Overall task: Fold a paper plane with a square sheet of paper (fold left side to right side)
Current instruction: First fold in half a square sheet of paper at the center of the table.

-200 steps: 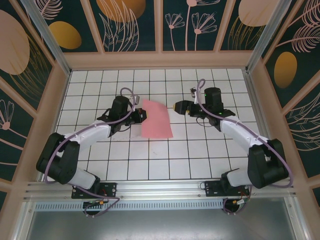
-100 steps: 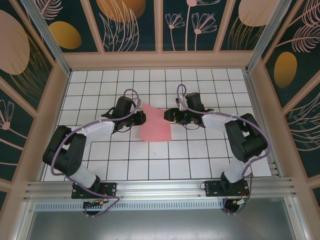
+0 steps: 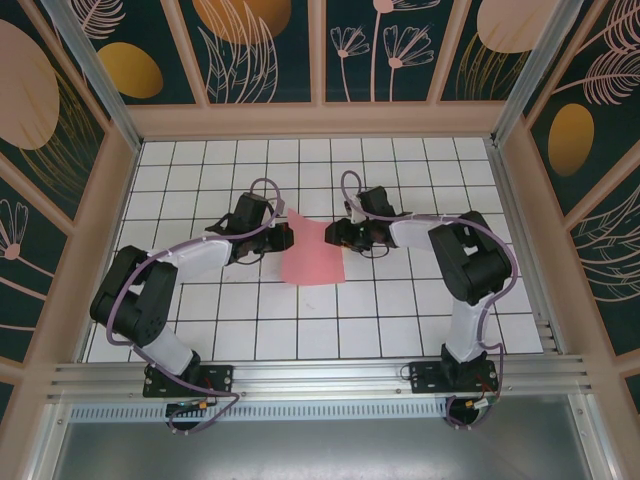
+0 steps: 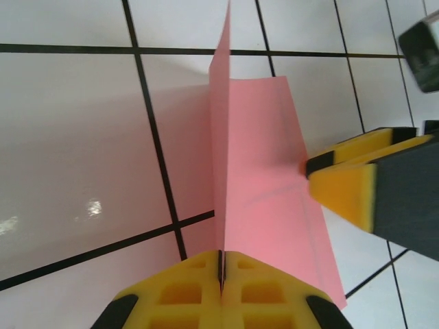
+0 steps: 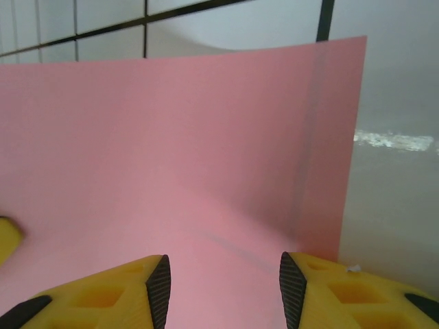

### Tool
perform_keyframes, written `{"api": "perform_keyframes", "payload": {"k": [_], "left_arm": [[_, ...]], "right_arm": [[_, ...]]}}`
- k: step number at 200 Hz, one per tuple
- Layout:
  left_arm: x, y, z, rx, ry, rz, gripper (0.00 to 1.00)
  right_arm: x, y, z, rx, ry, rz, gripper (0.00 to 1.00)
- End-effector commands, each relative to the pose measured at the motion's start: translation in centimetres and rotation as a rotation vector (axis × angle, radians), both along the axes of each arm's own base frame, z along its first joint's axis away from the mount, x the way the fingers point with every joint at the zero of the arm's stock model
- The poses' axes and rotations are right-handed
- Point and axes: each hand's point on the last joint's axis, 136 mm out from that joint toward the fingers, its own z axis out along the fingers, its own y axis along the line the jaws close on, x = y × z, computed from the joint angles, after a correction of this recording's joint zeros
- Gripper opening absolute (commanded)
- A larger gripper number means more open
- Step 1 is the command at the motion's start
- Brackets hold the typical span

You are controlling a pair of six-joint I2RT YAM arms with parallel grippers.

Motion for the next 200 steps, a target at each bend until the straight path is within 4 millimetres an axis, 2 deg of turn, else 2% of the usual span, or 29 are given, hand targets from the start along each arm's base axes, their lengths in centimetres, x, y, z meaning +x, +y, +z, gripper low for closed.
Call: {"api": "perform_keyframes", "payload": {"k": [1,46,91,134,149,153,200], "left_arm": [[0.5,-1.0,1.1,-0.053,0.004,-0.02,0.03],[0.3,-2.6,2.2,-0.157,0.016,-0.053,0.23],[0.2,-3.9,3.0,-0.247,0.027,-0.08,0.35],[0.1,-4.9,2.5,-0.285,0.054,-0.101,0.42],[0.2,-5.1,3.0,-0.302,0.046,-0.104,0.43],[0.1,-5.2,1.9,-0.294,0.071,-0.101,0.43],[0.5,-5.9,1.3,-0.312,0.088,-0.103,0.48]], "right_arm": [[-0.4,-0.5,-1.4,-0.076,0.02,0.009,0.49],[-0.8,-0.7,-2.1,-0.088,0.036,0.009,0.49],[-0.8,-0.1,-1.4,-0.033,0.022,0.009,0.5],[-0.2,0.3,0.5,0.067,-0.007,-0.003,0.5],[0.1,0.3,1.3,0.1,-0.018,-0.009,0.51],[0.2,0.3,1.4,0.108,-0.02,-0.01,0.51],[1.0,-0.4,4.1,0.164,-0.082,-0.029,0.56]]}}
